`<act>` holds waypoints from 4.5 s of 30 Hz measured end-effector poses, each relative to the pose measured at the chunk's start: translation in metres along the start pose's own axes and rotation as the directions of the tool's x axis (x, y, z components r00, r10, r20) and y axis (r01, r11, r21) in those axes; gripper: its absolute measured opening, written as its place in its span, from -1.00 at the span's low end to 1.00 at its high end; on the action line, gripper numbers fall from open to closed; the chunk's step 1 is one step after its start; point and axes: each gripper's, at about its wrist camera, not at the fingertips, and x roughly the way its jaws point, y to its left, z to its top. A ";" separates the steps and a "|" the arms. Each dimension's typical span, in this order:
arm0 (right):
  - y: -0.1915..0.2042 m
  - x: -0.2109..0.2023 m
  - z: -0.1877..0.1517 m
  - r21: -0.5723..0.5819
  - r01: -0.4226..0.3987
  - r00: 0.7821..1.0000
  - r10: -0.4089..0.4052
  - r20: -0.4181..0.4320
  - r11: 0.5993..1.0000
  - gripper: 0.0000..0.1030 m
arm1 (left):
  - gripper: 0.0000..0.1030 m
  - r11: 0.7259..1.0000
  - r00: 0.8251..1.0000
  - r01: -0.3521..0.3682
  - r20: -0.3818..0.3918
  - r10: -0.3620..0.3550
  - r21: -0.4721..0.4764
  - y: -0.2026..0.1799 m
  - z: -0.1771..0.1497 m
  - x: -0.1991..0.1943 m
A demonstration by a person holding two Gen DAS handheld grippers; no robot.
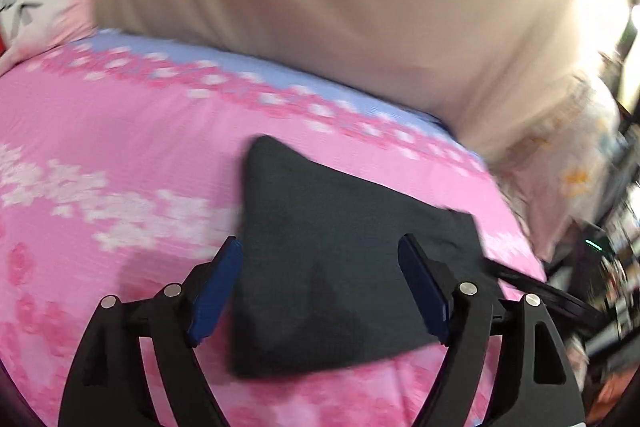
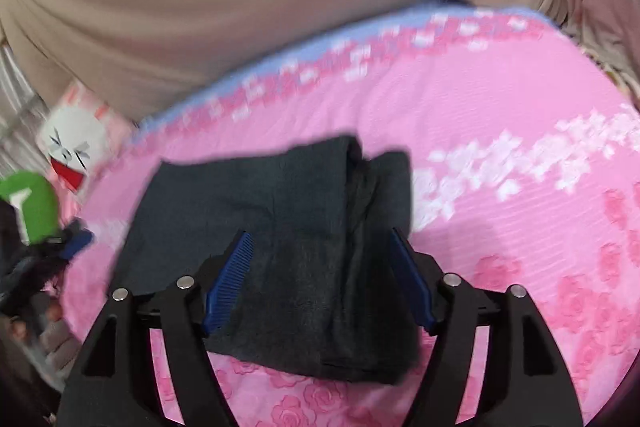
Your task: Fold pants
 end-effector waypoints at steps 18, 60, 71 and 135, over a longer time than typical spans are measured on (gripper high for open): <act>0.025 -0.026 0.032 0.027 -0.286 0.955 0.287 -0.073 0.958 -0.69 | 0.18 0.899 0.982 0.028 -0.181 0.057 0.436 -0.164 -0.052 0.120; 0.187 0.051 -0.054 -0.471 -0.101 0.991 0.048 -0.124 0.876 0.19 | -0.55 0.974 0.970 -0.093 0.202 0.136 -0.209 0.113 0.051 -0.094; 0.207 0.034 -0.020 -0.496 -0.008 1.000 0.019 0.016 0.868 -0.58 | 0.01 0.968 0.976 -0.010 0.208 0.064 -0.251 0.136 0.046 -0.098; 0.063 -0.069 0.065 -0.196 -0.213 0.964 0.239 0.119 0.957 -0.76 | 0.41 0.990 0.994 -0.091 -0.076 0.083 -0.110 0.041 0.008 -0.026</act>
